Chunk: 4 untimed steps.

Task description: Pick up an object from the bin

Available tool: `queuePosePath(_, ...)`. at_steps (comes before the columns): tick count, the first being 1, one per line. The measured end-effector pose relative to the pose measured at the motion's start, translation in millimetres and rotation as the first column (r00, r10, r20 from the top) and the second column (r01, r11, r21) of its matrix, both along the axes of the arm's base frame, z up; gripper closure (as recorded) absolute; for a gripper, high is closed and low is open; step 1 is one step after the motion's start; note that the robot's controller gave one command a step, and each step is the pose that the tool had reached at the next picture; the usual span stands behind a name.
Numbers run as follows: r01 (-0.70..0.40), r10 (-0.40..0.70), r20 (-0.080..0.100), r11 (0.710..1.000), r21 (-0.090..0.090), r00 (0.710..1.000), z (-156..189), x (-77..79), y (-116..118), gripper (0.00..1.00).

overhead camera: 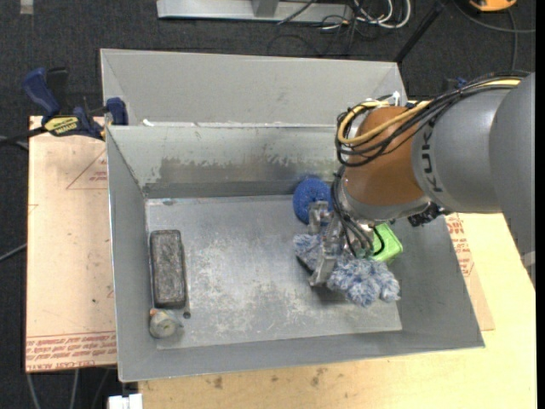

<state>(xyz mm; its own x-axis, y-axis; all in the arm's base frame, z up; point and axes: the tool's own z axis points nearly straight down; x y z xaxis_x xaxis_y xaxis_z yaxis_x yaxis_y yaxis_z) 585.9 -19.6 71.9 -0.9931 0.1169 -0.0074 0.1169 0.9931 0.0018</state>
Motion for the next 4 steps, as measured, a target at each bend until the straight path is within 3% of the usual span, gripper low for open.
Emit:
queuePosePath(1,0.011,-0.011,0.004,1.000,0.003,1.000,-0.7,2.7,-3.5,0.00)
queuePosePath(2,0.001,-0.001,0.007,1.000,0.001,1.000,1.8,2.3,0.9,1.00)
queuePosePath(4,0.001,-0.001,0.004,1.000,0.001,1.000,3.3,2.0,0.7,1.00)
